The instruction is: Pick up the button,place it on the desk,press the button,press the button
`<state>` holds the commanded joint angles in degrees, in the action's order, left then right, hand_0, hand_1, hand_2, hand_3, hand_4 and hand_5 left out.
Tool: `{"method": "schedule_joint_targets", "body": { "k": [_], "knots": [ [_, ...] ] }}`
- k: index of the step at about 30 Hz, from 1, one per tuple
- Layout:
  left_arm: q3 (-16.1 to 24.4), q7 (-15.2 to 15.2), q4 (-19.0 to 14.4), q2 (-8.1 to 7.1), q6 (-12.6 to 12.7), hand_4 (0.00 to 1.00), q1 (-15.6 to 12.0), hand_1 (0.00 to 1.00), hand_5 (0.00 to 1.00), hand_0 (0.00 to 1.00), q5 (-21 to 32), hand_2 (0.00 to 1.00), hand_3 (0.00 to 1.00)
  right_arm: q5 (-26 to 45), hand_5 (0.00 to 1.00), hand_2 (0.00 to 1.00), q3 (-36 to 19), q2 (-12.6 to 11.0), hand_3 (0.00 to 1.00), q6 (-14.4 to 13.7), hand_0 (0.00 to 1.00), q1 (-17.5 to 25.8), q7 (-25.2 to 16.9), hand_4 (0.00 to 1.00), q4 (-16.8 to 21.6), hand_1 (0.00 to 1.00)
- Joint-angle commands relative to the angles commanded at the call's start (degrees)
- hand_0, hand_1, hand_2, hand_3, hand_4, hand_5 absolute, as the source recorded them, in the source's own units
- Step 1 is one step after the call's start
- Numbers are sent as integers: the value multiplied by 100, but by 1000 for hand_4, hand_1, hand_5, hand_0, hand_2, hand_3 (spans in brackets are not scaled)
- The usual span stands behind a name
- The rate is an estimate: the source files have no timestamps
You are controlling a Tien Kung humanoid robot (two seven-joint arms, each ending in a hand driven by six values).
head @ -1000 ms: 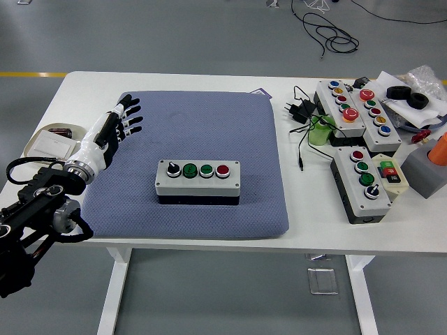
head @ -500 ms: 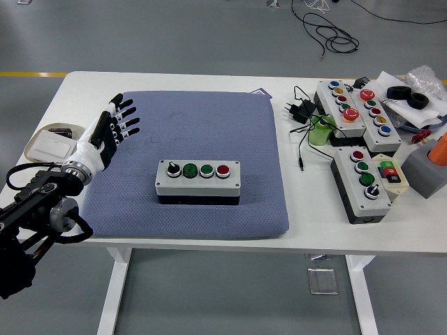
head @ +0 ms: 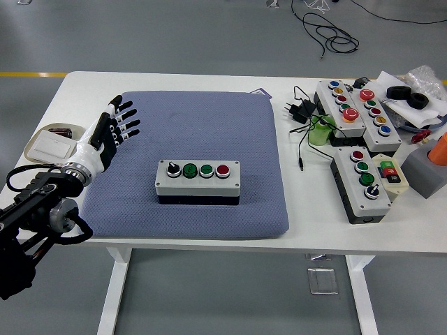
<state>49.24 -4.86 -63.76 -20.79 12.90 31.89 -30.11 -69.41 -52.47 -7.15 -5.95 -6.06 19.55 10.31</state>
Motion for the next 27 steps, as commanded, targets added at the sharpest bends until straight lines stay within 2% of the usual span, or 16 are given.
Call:
{"method": "schedule_joint_targets", "body": {
  "k": [27],
  "knots": [
    [151, 8, 81, 9, -25, 689, -75, 857, 998, 815, 43, 916, 935, -68, 226, 617, -42, 3, 562, 15, 640, 22, 4, 301, 0, 479]
  ]
}}
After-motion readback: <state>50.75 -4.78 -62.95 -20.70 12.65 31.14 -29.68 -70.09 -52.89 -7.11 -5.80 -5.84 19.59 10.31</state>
